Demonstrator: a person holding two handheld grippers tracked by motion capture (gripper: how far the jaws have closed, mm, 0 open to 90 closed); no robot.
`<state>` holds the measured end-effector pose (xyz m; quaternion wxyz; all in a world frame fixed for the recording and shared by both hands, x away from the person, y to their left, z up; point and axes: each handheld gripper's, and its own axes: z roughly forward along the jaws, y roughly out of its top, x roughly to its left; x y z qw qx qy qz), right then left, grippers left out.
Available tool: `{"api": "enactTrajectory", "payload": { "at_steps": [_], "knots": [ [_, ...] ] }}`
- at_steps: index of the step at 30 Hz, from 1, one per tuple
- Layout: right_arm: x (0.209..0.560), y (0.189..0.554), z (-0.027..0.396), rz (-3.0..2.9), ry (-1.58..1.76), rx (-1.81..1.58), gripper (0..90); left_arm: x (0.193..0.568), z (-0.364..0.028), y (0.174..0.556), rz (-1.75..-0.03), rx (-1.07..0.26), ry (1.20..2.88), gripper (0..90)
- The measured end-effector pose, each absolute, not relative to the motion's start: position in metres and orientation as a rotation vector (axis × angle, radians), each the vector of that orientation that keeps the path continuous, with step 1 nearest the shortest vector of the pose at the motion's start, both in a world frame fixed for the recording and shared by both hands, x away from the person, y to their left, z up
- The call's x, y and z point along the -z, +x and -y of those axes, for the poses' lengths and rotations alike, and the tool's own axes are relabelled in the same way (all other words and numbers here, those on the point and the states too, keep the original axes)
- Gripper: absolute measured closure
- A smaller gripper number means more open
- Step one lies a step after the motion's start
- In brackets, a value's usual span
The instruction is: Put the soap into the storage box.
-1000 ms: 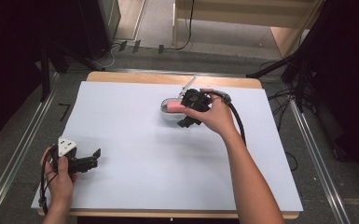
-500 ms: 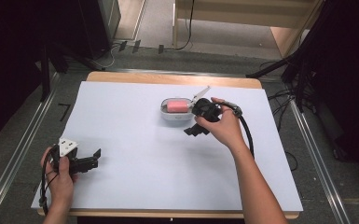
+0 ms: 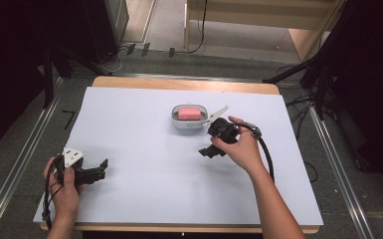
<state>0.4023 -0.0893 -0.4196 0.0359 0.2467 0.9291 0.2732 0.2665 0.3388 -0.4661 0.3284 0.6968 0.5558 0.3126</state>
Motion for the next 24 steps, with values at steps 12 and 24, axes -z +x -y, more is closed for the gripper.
{"api": "enactTrajectory", "payload": {
  "at_steps": [12, 24],
  "knots": [
    [0.422, 0.394, 0.083, -2.864, 0.724, -0.825, 14.0, 0.466, -0.339, 0.267, -1.456, -0.815, 1.82, 0.0],
    [0.422, 0.37, 0.107, -2.777, 0.73, -0.881, 11.8, 0.466, -0.339, 0.266, -1.458, -0.814, 1.82, 0.0]
  ]
}}
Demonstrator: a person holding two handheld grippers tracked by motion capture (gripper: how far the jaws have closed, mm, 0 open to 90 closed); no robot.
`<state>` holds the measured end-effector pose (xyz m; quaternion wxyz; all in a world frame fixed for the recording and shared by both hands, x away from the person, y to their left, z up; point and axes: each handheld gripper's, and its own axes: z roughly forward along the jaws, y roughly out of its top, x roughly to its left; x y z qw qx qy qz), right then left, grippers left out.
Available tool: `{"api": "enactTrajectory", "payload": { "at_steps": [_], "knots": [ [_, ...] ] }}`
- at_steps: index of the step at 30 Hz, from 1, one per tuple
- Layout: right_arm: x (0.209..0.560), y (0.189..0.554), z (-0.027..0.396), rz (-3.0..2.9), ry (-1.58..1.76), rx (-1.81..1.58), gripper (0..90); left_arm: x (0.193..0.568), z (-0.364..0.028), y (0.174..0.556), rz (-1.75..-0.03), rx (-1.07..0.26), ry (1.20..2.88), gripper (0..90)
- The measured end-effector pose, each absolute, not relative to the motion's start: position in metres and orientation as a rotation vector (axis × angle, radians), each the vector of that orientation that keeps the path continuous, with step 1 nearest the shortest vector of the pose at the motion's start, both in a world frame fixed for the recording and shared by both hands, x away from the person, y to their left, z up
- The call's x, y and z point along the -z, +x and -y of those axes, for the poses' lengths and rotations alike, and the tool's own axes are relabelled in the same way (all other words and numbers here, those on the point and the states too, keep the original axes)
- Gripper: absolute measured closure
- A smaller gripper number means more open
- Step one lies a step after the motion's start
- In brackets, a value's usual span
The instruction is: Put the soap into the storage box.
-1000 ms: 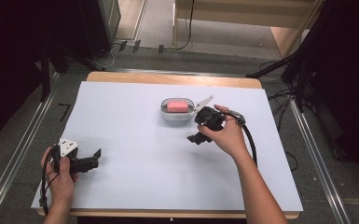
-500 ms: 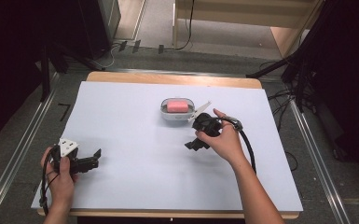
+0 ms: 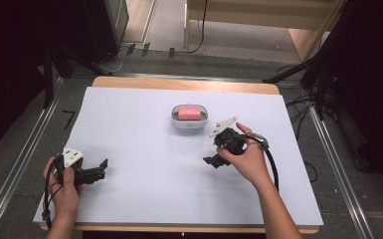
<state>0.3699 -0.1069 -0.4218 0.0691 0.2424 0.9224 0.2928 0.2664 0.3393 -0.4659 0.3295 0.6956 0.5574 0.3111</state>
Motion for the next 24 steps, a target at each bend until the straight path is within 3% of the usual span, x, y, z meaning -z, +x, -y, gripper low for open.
{"api": "enactTrajectory", "payload": {
  "at_steps": [24],
  "knots": [
    [0.457, 0.329, 0.186, -2.652, 0.924, -0.931, 7.0, 0.466, -0.338, 0.266, -1.455, -0.823, 1.824, 0.0]
  ]
}}
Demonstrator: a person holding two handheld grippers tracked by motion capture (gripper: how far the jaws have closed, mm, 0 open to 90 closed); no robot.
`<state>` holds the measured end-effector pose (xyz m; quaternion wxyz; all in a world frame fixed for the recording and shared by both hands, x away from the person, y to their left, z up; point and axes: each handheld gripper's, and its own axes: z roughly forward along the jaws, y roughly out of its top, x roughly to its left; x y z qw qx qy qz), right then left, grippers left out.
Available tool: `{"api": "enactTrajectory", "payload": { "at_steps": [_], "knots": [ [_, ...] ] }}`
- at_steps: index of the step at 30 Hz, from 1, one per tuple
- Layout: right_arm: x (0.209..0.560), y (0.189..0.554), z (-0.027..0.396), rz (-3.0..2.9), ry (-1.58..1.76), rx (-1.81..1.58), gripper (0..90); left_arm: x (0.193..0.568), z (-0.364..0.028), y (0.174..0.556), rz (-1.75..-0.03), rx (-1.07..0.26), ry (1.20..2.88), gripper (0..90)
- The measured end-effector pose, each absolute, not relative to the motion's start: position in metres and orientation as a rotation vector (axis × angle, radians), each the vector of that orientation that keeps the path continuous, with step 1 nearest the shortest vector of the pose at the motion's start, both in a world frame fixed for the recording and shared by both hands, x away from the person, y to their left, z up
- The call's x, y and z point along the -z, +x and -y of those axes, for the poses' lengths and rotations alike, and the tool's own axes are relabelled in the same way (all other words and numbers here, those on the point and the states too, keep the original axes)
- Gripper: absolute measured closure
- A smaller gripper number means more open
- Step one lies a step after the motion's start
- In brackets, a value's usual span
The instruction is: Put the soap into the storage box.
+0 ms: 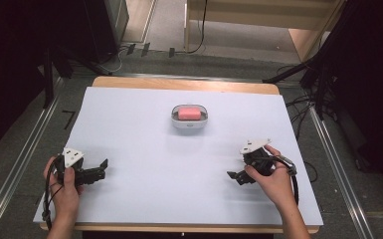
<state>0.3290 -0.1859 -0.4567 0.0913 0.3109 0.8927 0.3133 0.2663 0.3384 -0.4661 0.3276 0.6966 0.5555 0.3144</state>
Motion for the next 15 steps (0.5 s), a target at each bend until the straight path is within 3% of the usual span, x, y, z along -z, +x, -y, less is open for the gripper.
{"api": "enactTrajectory", "payload": {
  "at_steps": [15],
  "knots": [
    [0.474, 0.308, 0.22, -2.591, 0.99, -0.963, 2.2, 0.466, -0.338, 0.266, -1.455, -0.827, 1.828, 0.0]
  ]
}}
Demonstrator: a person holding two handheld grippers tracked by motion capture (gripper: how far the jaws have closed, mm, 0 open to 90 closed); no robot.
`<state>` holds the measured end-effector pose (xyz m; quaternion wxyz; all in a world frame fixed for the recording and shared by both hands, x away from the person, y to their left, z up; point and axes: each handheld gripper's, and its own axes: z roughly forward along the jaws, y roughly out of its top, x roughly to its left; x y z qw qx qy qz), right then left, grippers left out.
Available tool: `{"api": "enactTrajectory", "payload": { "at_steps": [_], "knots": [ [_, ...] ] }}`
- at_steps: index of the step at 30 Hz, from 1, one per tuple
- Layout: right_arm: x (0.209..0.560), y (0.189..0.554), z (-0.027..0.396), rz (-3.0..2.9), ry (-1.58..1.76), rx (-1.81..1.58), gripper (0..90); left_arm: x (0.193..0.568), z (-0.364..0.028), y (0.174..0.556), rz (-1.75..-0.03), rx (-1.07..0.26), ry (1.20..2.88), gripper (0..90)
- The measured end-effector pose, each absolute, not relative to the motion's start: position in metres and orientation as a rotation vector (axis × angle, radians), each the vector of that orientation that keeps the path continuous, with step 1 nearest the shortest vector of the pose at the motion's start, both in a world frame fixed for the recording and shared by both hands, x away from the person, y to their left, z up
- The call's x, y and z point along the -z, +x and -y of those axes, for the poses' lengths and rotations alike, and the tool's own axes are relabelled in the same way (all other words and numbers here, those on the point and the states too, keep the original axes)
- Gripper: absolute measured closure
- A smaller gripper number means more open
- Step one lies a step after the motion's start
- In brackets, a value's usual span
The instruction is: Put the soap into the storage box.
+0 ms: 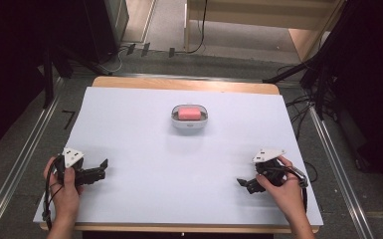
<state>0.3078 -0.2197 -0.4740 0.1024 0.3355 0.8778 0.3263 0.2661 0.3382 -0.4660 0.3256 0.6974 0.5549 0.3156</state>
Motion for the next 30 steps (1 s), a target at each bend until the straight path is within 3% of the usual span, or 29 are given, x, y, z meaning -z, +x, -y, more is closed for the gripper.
{"api": "enactTrajectory", "payload": {
  "at_steps": [30],
  "knots": [
    [0.489, 0.257, 0.308, -2.275, 1.24, -1.209, 1.6, 0.466, -0.338, 0.266, -1.453, -0.825, 1.827, 0.0]
  ]
}}
